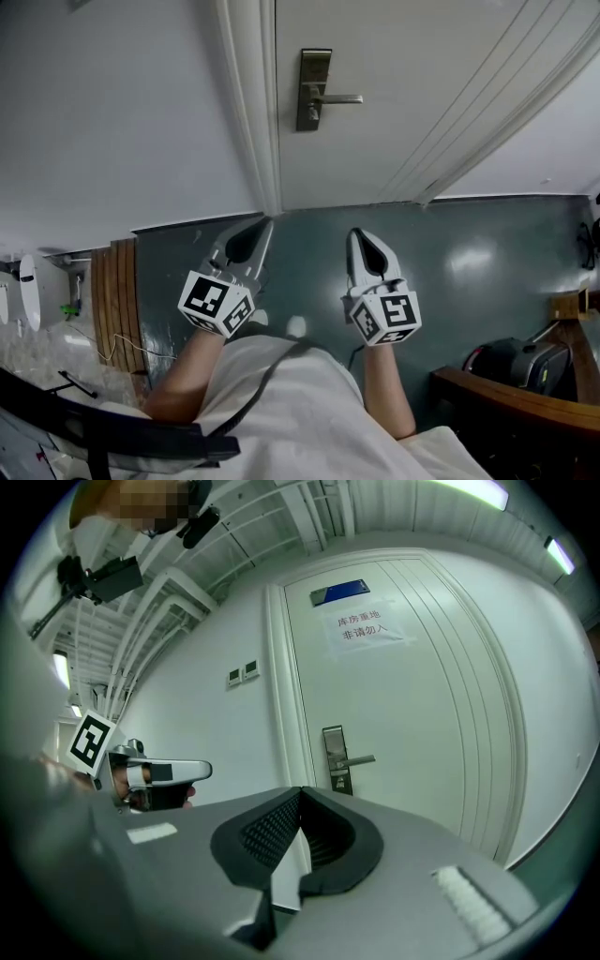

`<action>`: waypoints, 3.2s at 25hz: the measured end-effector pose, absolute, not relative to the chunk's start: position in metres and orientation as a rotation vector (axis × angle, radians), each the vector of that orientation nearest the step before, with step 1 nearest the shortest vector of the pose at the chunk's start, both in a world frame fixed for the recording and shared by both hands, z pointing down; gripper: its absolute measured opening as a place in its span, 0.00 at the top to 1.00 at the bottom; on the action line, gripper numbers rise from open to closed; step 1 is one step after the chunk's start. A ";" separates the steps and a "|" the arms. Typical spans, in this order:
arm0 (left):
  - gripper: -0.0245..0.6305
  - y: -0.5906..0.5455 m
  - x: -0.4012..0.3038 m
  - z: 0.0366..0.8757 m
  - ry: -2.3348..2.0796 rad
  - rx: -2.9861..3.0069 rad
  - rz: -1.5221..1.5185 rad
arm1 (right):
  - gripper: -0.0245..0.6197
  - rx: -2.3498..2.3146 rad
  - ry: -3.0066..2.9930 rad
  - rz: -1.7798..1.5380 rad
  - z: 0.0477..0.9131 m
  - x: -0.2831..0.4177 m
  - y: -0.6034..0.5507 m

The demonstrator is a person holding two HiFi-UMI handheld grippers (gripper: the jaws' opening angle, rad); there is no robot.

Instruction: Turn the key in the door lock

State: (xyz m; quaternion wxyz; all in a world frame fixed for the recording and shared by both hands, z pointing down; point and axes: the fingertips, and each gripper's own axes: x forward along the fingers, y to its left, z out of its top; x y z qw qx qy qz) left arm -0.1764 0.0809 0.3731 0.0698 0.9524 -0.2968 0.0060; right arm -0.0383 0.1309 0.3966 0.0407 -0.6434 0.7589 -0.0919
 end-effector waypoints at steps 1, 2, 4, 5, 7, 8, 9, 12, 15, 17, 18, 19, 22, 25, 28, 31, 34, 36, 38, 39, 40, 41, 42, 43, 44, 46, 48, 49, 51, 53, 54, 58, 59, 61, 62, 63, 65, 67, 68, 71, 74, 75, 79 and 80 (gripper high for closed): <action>0.95 0.083 -0.175 0.373 -0.898 2.865 0.022 | 0.95 -1.966 2.322 -0.284 0.397 -0.036 0.133; 0.95 0.084 -0.173 0.374 -0.902 2.864 0.025 | 0.95 -1.962 2.322 -0.286 0.397 -0.034 0.135; 0.95 0.086 -0.168 0.375 -0.908 2.861 0.029 | 0.95 -1.959 2.323 -0.290 0.398 -0.027 0.139; 0.95 0.087 -0.165 0.376 -0.909 2.861 0.032 | 0.95 -1.961 2.323 -0.293 0.400 -0.023 0.140; 0.95 0.089 -0.159 0.377 -0.906 2.864 0.038 | 0.95 -1.976 2.316 -0.297 0.403 -0.015 0.144; 0.95 0.089 -0.156 0.378 -0.901 2.865 0.043 | 0.95 -1.986 2.307 -0.300 0.405 -0.010 0.145; 0.95 0.089 -0.154 0.379 -0.895 2.867 0.049 | 0.95 -1.995 2.297 -0.304 0.407 -0.007 0.146; 0.95 0.087 -0.146 0.384 -0.875 2.867 0.061 | 0.95 -2.011 2.271 -0.319 0.410 0.002 0.147; 0.95 0.080 -0.134 0.388 -0.845 2.868 0.067 | 0.95 -2.022 2.259 -0.338 0.414 0.009 0.141; 0.95 0.071 -0.128 0.391 -0.827 2.866 0.064 | 0.95 -2.034 2.261 -0.342 0.417 0.013 0.133; 0.95 0.065 -0.124 0.392 -0.820 2.865 0.063 | 0.95 -2.040 2.263 -0.341 0.417 0.014 0.127; 0.95 0.058 -0.121 0.393 -0.814 2.863 0.061 | 0.95 -2.044 2.265 -0.339 0.417 0.016 0.121; 0.95 0.033 -0.113 0.396 -0.804 2.854 0.051 | 0.95 -2.054 2.277 -0.338 0.419 0.022 0.097; 0.95 0.001 -0.104 0.397 -0.788 2.847 0.041 | 0.95 -2.056 2.289 -0.335 0.417 0.027 0.066; 0.95 -0.029 -0.095 0.394 -0.756 2.849 0.038 | 0.95 -2.066 2.308 -0.315 0.410 0.030 0.032; 0.95 -0.056 -0.085 0.395 -0.712 2.857 0.046 | 0.95 -2.065 2.323 -0.277 0.398 0.029 -0.002; 0.95 -0.080 -0.078 0.397 -0.692 2.864 0.053 | 0.95 -2.057 2.339 -0.246 0.391 0.024 -0.031; 0.95 -0.092 -0.076 0.399 -0.684 2.873 0.055 | 0.95 -2.053 2.346 -0.230 0.389 0.019 -0.044; 0.95 -0.103 -0.075 0.401 -0.675 2.883 0.062 | 0.95 -2.050 2.345 -0.227 0.388 0.018 -0.055; 0.95 -0.108 -0.075 0.403 -0.673 2.885 0.069 | 0.95 -2.050 2.343 -0.232 0.388 0.017 -0.059; 0.95 -0.112 -0.075 0.405 -0.673 2.884 0.077 | 0.95 -2.049 2.341 -0.238 0.389 0.017 -0.064; 0.95 -0.116 -0.075 0.407 -0.676 2.884 0.085 | 0.95 -2.047 2.342 -0.245 0.390 0.016 -0.068; 0.95 -0.120 -0.076 0.408 -0.683 2.887 0.094 | 0.95 -2.044 2.347 -0.249 0.391 0.014 -0.072; 0.95 -0.124 -0.076 0.409 -0.691 2.897 0.104 | 0.95 -2.040 2.356 -0.250 0.392 0.013 -0.077; 0.95 -0.127 -0.075 0.409 -0.699 2.910 0.113 | 0.95 -2.036 2.364 -0.249 0.392 0.013 -0.081; 0.95 -0.133 -0.071 0.409 -0.705 2.922 0.123 | 0.95 -2.026 2.375 -0.249 0.391 0.014 -0.090; 0.95 -0.139 -0.066 0.412 -0.717 2.908 0.123 | 0.95 -2.012 2.385 -0.249 0.392 0.018 -0.099; 0.95 -0.143 -0.065 0.414 -0.727 2.898 0.123 | 0.95 -2.002 2.392 -0.248 0.392 0.019 -0.102; 0.95 -0.148 -0.062 0.418 -0.756 2.876 0.117 | 0.95 -1.980 2.410 -0.244 0.392 0.024 -0.108; 0.95 -0.153 -0.058 0.420 -0.800 2.859 0.117 | 0.95 -1.956 2.434 -0.233 0.392 0.030 -0.114; 0.95 -0.155 -0.056 0.422 -0.829 2.860 0.129 | 0.95 -1.940 2.448 -0.231 0.392 0.033 -0.117; 0.95 -0.164 -0.046 0.435 -0.966 2.932 0.281 | 0.95 -1.864 2.509 -0.236 0.391 0.045 -0.130; 0.95 -0.165 -0.043 0.439 -0.995 2.952 0.322 | 0.95 -1.844 2.526 -0.234 0.390 0.047 -0.133; 0.92 -0.169 -0.035 0.443 -1.045 2.991 0.392 | 0.95 -1.808 2.557 -0.230 0.390 0.053 -0.140; 0.92 -0.171 -0.032 0.446 -1.067 3.006 0.422 | 0.95 -1.793 2.571 -0.229 0.390 0.056 -0.143; 0.91 -0.173 -0.028 0.448 -1.087 3.016 0.450 | 0.95 -1.782 2.585 -0.229 0.392 0.059 -0.146; 0.91 -0.178 -0.022 0.454 -1.128 3.028 0.505 | 0.95 -1.763 2.615 -0.226 0.396 0.063 -0.153; 0.90 -0.184 -0.018 0.463 -1.178 3.029 0.561 | 0.95 -1.742 2.646 -0.224 0.401 0.066 -0.158; 0.90 -0.186 -0.016 0.469 -1.206 3.026 0.589 | 0.95 -1.730 2.658 -0.225 0.403 0.067 -0.160; 0.87 -0.195 -0.008 0.480 -1.288 3.064 0.708 | 0.95 -1.699 2.687 -0.226 0.406 0.074 -0.165; 0.81 -0.203 -0.002 0.491 -1.360 3.110 0.871 | 0.95 -1.667 2.712 -0.209 0.407 0.083 -0.168; 0.78 -0.206 -0.001 0.495 -1.382 3.115 0.921 | 0.95 -1.657 2.717 -0.207 0.407 0.085 -0.169; 0.71 -0.214 0.004 0.505 -1.468 3.134 1.127 | 0.95 -1.640 2.746 -0.233 0.413 0.093 -0.169; 0.69 -0.217 0.004 0.508 -1.492 3.143 1.188 | 0.95 -1.632 2.752 -0.229 0.413 0.093 -0.170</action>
